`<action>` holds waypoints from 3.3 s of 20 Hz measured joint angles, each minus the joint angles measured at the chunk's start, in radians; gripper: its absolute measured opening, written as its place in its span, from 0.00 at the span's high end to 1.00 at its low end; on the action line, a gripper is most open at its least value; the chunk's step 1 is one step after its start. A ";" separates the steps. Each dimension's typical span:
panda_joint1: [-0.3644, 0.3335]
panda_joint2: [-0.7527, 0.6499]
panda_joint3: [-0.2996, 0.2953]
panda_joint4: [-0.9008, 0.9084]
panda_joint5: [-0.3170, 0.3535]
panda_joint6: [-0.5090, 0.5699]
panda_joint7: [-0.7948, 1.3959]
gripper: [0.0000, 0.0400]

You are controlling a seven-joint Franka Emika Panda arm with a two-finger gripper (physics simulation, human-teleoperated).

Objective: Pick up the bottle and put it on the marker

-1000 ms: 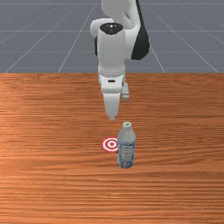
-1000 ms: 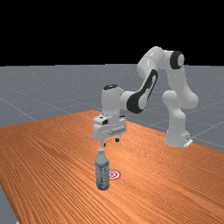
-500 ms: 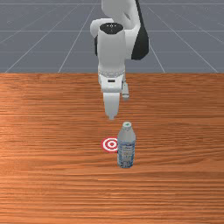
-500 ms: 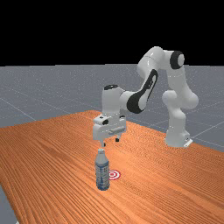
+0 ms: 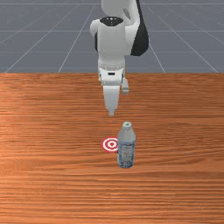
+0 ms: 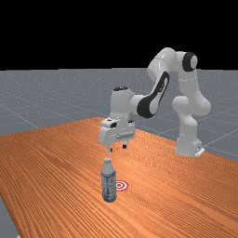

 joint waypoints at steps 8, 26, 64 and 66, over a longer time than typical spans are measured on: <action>0.050 0.005 -0.037 0.075 -0.138 -0.140 0.109 0.00; 0.017 0.283 -0.008 0.512 -0.044 -0.316 0.014 0.00; 0.063 0.336 0.006 0.505 -0.055 -0.267 0.057 0.00; 0.065 0.323 0.002 0.475 -0.055 -0.229 0.076 0.00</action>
